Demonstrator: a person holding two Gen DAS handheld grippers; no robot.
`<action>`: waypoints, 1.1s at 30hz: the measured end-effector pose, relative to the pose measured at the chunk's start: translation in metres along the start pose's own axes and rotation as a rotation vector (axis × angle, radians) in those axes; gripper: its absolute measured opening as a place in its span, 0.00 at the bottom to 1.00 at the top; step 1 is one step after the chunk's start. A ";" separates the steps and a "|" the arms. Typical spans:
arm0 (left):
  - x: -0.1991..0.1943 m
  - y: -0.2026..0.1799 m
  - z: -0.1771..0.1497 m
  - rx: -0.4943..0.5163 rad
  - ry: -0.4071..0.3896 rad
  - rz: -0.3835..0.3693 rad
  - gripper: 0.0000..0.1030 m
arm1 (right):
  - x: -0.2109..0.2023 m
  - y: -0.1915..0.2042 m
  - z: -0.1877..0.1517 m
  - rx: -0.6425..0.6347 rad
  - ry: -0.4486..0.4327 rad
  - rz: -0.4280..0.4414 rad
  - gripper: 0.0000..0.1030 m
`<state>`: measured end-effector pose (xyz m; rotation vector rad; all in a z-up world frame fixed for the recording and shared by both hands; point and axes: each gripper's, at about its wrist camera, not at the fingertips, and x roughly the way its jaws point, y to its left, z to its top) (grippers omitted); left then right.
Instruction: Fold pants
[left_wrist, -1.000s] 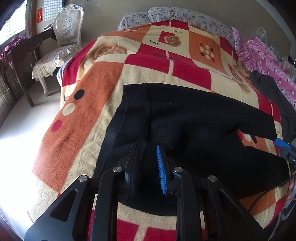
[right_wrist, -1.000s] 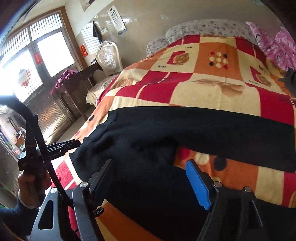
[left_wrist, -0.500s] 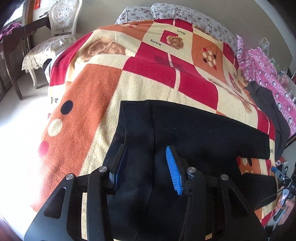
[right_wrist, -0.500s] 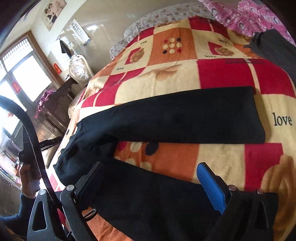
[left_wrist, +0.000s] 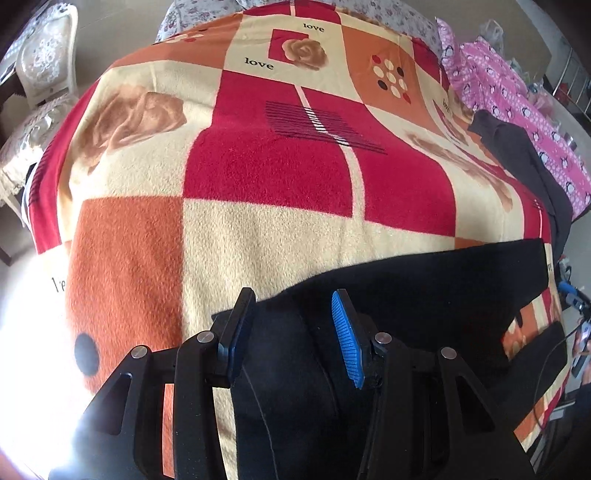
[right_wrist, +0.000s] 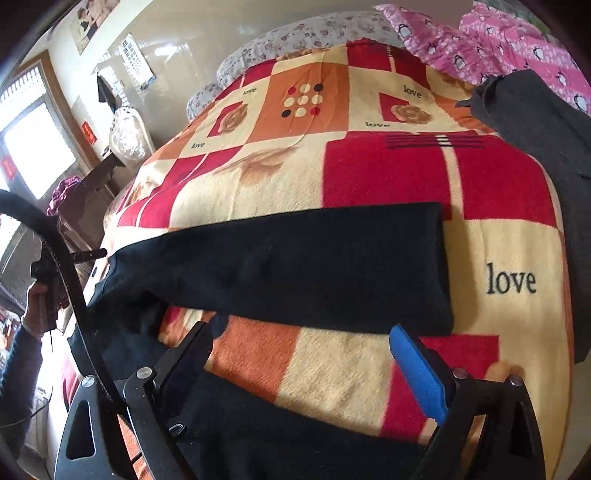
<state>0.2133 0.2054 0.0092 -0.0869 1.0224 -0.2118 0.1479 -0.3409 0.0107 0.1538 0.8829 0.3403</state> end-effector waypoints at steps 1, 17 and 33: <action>0.005 0.000 0.002 0.012 0.009 -0.002 0.41 | 0.000 -0.005 0.004 -0.009 -0.002 -0.021 0.93; 0.034 -0.020 0.003 0.202 0.059 -0.035 0.41 | 0.032 -0.085 0.058 0.025 -0.007 -0.127 0.93; 0.045 -0.045 -0.002 0.411 0.049 0.054 0.52 | 0.068 -0.065 0.071 -0.073 0.034 -0.174 0.90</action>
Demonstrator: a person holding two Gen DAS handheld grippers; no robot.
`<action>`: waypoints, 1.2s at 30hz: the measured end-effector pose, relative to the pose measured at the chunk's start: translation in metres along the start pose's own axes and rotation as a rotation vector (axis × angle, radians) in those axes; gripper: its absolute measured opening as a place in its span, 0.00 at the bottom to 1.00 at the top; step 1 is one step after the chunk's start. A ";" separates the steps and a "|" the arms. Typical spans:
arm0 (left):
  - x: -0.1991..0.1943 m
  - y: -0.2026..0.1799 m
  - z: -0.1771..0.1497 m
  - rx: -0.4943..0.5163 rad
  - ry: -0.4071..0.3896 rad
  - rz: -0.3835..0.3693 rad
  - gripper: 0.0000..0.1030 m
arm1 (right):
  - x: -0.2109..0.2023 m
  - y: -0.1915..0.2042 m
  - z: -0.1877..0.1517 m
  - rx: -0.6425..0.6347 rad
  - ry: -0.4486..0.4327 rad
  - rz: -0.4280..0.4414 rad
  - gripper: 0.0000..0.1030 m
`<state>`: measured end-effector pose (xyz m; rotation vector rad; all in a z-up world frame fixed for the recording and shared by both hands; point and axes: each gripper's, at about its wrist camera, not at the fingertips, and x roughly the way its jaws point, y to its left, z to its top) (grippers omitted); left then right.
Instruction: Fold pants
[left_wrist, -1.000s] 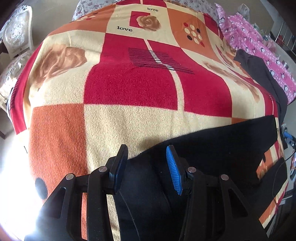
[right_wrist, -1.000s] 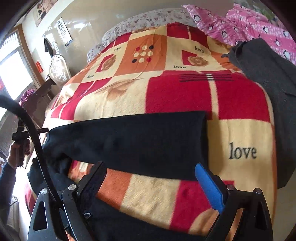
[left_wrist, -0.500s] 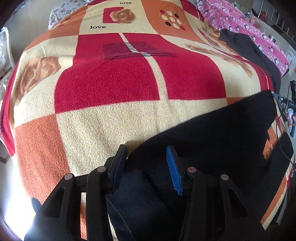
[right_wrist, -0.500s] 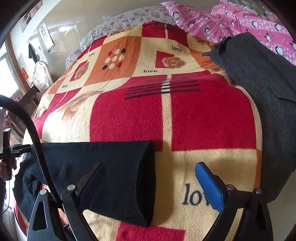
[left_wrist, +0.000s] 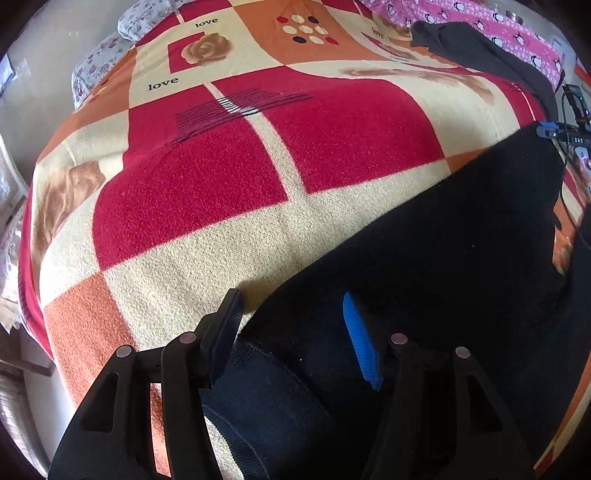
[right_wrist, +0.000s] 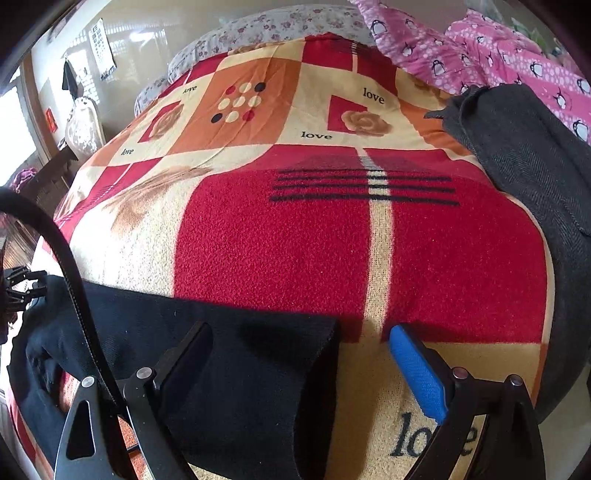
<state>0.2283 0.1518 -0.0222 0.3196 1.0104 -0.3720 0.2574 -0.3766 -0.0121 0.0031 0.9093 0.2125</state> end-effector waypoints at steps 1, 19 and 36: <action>0.000 0.002 0.001 -0.007 0.011 -0.018 0.44 | 0.001 0.002 0.000 -0.016 -0.002 -0.019 0.80; -0.069 -0.038 -0.027 0.001 -0.188 0.165 0.06 | -0.071 0.034 -0.022 -0.154 -0.046 -0.091 0.08; -0.163 -0.116 -0.117 0.019 -0.330 -0.006 0.06 | -0.170 0.031 -0.118 -0.094 -0.080 -0.013 0.07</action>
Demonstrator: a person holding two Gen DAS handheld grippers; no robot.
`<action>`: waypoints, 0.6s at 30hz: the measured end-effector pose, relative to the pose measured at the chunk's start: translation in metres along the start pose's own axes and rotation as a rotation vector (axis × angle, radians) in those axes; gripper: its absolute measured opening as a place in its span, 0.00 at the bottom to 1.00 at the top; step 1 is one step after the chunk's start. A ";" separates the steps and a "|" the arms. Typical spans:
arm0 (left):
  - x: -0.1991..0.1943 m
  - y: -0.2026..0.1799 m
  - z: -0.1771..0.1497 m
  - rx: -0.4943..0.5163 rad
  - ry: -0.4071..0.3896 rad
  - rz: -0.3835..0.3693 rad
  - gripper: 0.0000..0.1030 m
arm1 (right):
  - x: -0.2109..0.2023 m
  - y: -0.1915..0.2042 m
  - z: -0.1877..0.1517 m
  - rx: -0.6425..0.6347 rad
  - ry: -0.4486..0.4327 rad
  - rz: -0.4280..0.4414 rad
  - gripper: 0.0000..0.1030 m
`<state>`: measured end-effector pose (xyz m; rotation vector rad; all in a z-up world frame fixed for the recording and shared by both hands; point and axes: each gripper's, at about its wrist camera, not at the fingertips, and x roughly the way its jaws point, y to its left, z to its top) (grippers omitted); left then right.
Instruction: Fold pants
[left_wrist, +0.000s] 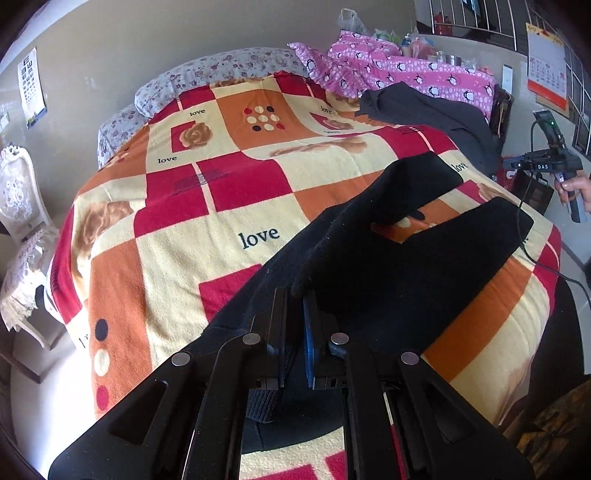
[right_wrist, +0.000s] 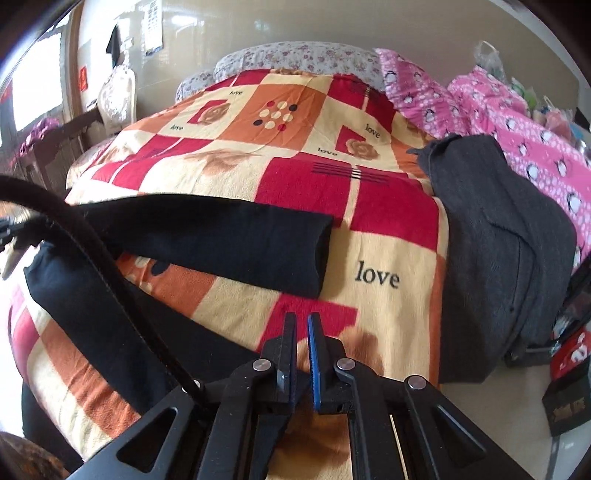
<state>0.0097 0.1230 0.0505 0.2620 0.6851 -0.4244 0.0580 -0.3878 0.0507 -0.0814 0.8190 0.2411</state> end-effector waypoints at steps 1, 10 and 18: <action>-0.001 -0.001 -0.001 -0.011 -0.001 -0.002 0.06 | 0.004 -0.003 0.003 0.026 0.011 0.034 0.21; -0.001 0.007 -0.001 -0.063 -0.014 -0.003 0.06 | 0.102 -0.020 0.060 0.144 0.032 -0.017 0.80; 0.004 0.009 -0.001 -0.059 0.000 -0.003 0.06 | 0.177 -0.040 0.094 0.165 0.089 -0.068 0.45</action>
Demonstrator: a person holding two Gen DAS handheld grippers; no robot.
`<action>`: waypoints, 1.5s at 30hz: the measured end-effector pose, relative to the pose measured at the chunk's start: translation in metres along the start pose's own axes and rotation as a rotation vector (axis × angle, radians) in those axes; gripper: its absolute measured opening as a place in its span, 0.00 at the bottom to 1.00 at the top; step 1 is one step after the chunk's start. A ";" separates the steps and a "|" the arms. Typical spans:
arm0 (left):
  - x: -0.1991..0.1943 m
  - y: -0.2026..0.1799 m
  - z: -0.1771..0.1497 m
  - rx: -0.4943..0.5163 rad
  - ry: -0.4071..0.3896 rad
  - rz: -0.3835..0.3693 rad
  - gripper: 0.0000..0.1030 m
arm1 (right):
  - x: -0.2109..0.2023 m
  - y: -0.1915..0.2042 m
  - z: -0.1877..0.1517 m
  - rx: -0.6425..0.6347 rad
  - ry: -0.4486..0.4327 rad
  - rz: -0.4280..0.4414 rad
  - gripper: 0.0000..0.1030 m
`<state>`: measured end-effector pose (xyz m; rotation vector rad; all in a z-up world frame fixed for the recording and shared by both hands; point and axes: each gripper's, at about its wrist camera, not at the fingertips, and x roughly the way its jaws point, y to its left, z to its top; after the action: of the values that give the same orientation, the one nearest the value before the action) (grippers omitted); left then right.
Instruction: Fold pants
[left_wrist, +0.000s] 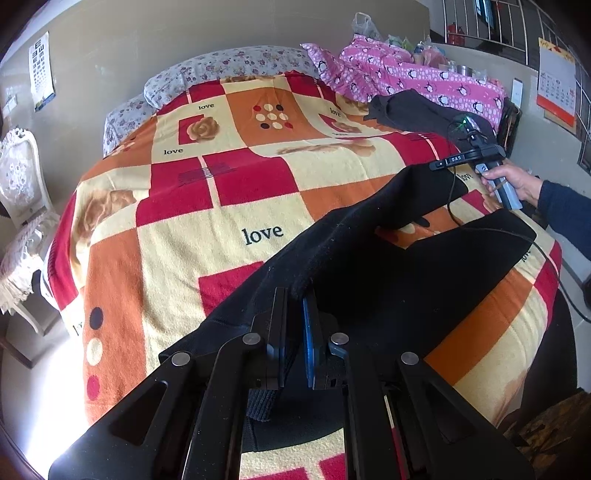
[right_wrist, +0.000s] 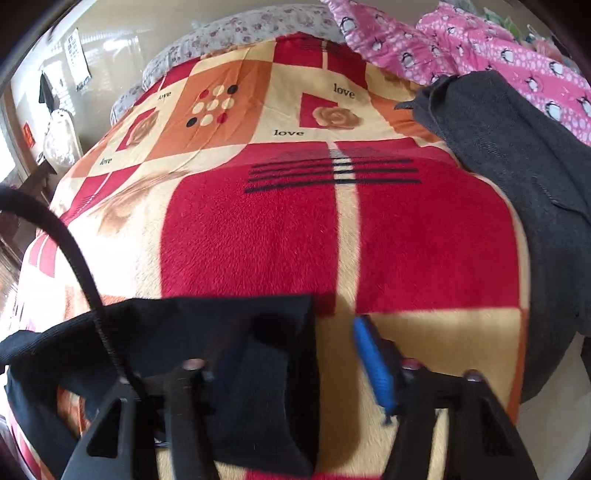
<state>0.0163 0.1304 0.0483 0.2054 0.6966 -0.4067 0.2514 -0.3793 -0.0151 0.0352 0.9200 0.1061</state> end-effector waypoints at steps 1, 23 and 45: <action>0.002 0.000 0.001 -0.004 0.000 -0.003 0.06 | 0.001 0.004 0.001 -0.018 -0.001 -0.021 0.40; -0.025 0.014 -0.075 -0.194 0.031 -0.030 0.06 | -0.171 0.024 -0.202 -0.199 -0.051 0.067 0.05; -0.023 0.008 -0.091 -0.182 0.065 -0.026 0.06 | -0.170 0.033 -0.242 -0.295 -0.007 -0.061 0.05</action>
<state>-0.0487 0.1734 -0.0042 0.0374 0.7969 -0.3598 -0.0463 -0.3683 -0.0247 -0.2654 0.8899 0.1835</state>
